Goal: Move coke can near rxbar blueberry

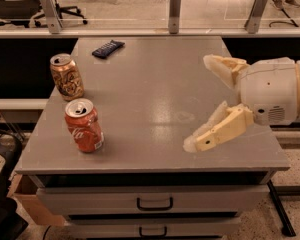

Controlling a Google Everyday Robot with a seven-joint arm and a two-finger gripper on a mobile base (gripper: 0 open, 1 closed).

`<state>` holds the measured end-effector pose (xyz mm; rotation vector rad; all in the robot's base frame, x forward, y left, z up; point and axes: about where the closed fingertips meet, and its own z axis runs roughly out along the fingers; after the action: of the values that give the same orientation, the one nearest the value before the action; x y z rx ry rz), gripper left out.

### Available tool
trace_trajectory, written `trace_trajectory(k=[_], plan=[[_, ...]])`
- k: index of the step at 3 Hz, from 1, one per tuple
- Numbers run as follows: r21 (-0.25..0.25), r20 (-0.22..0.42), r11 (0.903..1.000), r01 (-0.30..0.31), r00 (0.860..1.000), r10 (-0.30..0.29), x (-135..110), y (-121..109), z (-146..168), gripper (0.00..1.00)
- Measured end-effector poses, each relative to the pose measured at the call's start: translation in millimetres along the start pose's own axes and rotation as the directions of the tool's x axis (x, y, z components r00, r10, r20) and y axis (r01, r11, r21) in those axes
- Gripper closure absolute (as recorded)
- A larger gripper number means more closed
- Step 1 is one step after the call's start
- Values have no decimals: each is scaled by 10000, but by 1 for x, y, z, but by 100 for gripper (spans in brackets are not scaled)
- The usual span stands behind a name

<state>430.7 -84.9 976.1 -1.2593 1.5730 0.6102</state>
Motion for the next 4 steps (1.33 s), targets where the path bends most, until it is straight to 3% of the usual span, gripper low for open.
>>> trace_trajectory(k=[1, 2, 4], plan=[[-306, 12, 9995, -77, 10000, 78, 2, 5, 28, 0], [-746, 239, 9970, -182, 9995, 200, 10, 12, 81, 0], [-1410, 1755, 9893, -364, 9826, 611, 16, 17, 175, 0]])
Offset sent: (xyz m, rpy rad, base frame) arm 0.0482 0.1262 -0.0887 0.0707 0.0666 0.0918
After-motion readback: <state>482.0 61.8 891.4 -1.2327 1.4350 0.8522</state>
